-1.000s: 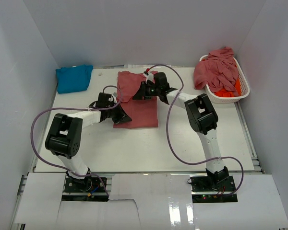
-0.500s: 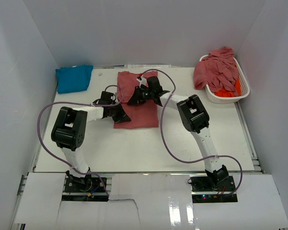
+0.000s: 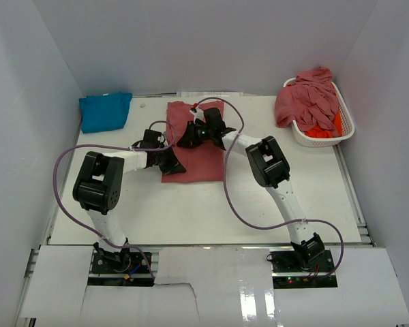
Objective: Fold and stack the t-shirts
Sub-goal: Fold the folded rectangular tshirt in 1/3 of the way
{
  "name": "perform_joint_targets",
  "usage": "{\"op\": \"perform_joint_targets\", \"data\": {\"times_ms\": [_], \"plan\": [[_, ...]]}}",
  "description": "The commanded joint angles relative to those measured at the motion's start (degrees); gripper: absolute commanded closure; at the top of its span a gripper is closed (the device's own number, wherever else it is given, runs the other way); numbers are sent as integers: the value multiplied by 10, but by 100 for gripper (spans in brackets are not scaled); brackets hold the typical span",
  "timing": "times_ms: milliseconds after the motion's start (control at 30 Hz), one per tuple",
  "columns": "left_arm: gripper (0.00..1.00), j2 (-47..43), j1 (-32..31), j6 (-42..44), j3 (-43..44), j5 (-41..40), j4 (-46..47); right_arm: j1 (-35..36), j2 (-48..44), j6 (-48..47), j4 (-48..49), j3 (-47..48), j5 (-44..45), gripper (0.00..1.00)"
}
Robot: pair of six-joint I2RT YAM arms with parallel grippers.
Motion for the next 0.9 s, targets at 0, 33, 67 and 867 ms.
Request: {"op": "perform_joint_targets", "data": {"times_ms": [0, 33, 67, 867], "plan": [[100, 8, -8, 19, -25, -60, -50, -4, 22, -13, 10, 57, 29, 92], [100, 6, -9, 19, -29, -61, -51, -7, 24, -9, 11, 65, 34, 92], [100, 4, -10, 19, -31, -62, -52, -10, 27, -7, 13, 72, 42, 92], [76, -95, 12, 0, 179, -49, -216, -90, -316, -63, -186, -182, 30, 72]]}}
